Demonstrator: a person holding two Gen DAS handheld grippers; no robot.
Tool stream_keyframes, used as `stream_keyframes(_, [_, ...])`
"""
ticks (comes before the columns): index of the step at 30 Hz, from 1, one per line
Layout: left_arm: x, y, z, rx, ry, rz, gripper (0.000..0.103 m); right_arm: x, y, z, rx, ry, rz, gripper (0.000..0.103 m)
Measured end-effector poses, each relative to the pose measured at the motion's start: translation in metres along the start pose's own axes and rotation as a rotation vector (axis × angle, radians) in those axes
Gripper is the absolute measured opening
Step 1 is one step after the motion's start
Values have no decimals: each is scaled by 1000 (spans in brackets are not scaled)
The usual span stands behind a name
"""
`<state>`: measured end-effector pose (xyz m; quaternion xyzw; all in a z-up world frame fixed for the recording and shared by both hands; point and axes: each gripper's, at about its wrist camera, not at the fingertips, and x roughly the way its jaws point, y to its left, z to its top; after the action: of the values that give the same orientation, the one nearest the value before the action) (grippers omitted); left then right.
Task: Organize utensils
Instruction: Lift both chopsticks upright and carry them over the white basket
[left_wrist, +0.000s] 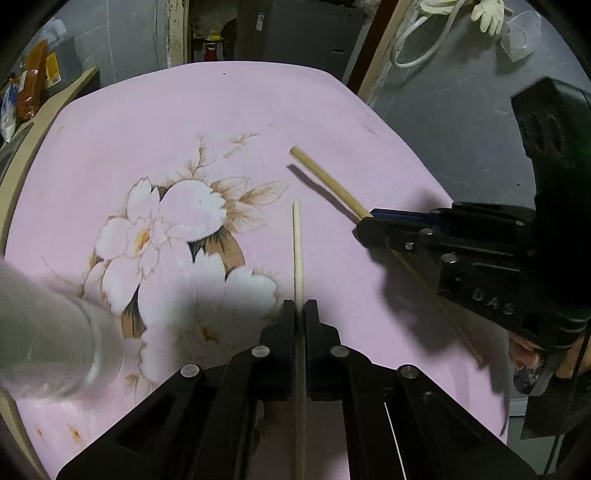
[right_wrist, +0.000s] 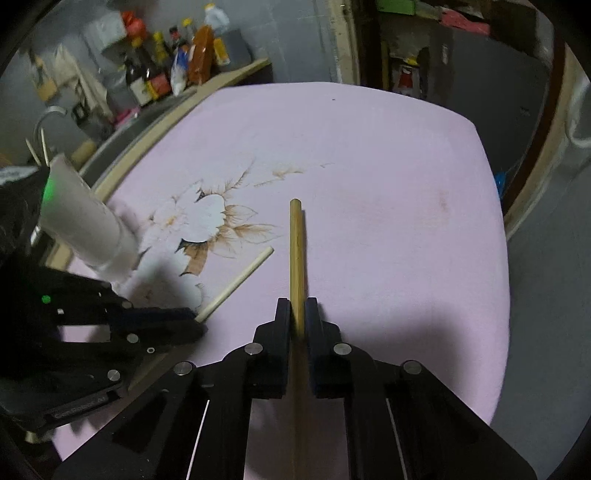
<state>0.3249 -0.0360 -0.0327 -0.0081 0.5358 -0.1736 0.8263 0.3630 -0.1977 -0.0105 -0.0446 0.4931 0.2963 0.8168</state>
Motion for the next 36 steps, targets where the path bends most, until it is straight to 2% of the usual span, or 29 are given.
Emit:
stream_keyframes(4, [-16,-5,-16,6,-49,3,2,-25,1,-15,52,-116,48,6])
stream_keyframes(6, [-28,-6,-24,14,-100,4,2,-39,5,-23,52,-176,52,6])
stream_keyframes(11, [-64,-20,-47,47,-287,14,2,-71,24,-44,29,-344,34,6])
stream_keyframes(17, [-108,-29,-60,85,-504,-9,2,-112,46,-66,36,-590,29,6])
stream_keyframes(22, [-146,-32,-66,95,-647,-32,2,-137,67,-68,-6,-739,8,6])
stream_keyframes(26, [-176,-34,-73,101,-749,-27,2,-152,86,-63,-60,-823,-30,6])
stream_keyframes(31, [-214,-27,-70,87,-854,2,2,-166,112,-53,-108,-932,-17,6])
stream_keyframes(36, [-251,-2,-66,43,-941,30,2,-178,130,-37,-137,-1011,36,6])
